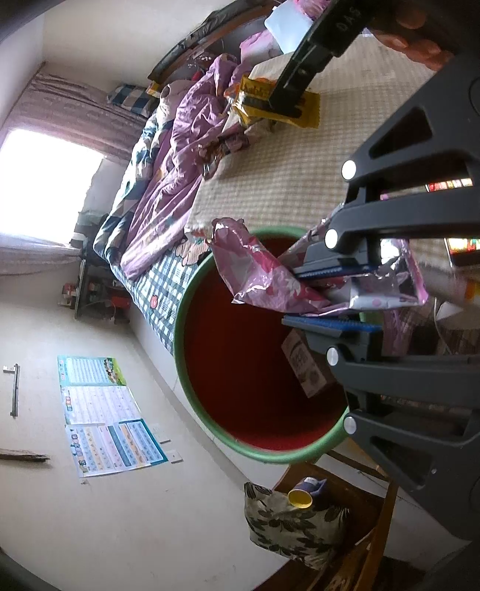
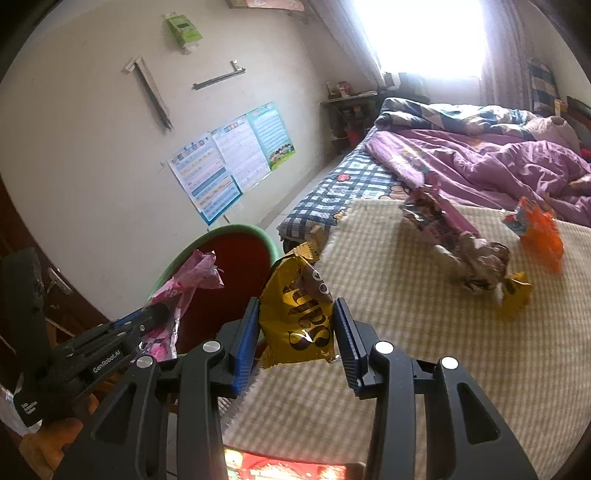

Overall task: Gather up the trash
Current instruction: 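Carry the pink wrapper and yellow chip bag over the red bucket with both tools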

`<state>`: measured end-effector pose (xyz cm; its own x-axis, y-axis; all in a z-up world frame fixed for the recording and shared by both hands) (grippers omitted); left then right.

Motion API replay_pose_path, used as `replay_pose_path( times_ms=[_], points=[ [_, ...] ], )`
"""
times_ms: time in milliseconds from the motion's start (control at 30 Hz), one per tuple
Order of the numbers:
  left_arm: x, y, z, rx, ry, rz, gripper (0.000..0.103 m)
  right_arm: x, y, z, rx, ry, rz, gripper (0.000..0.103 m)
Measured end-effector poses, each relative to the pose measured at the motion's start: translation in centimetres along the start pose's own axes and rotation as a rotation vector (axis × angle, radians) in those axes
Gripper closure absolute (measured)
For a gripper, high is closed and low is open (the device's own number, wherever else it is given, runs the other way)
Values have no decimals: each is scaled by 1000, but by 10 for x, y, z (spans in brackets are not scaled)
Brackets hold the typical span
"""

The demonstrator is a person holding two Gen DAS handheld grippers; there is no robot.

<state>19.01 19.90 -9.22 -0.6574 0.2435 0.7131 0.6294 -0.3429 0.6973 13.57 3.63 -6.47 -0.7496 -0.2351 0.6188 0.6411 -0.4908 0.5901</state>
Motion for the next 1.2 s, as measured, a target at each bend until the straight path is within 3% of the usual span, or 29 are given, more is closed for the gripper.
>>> replay_pose_path(
  times_ms=[300, 1200],
  points=[
    [-9, -2, 23, 16, 19, 11, 85, -27, 0, 33, 74, 3, 16, 64],
    [-36, 2, 52, 36, 19, 40, 85, -70, -6, 61, 102, 12, 71, 63]
  ],
)
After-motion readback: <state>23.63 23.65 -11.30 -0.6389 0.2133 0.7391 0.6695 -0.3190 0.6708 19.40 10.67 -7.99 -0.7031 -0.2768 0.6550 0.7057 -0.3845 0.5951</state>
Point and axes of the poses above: each gripper's, at about its wrist camera, not at the fingertips, and x roughly against the way its jaws point, z to its left, y to its top, the point moved 5 cm from there along -x, roughly the way its jaws point, and after that the axes turned 15 degrees about -x, right-handed, at the moved point
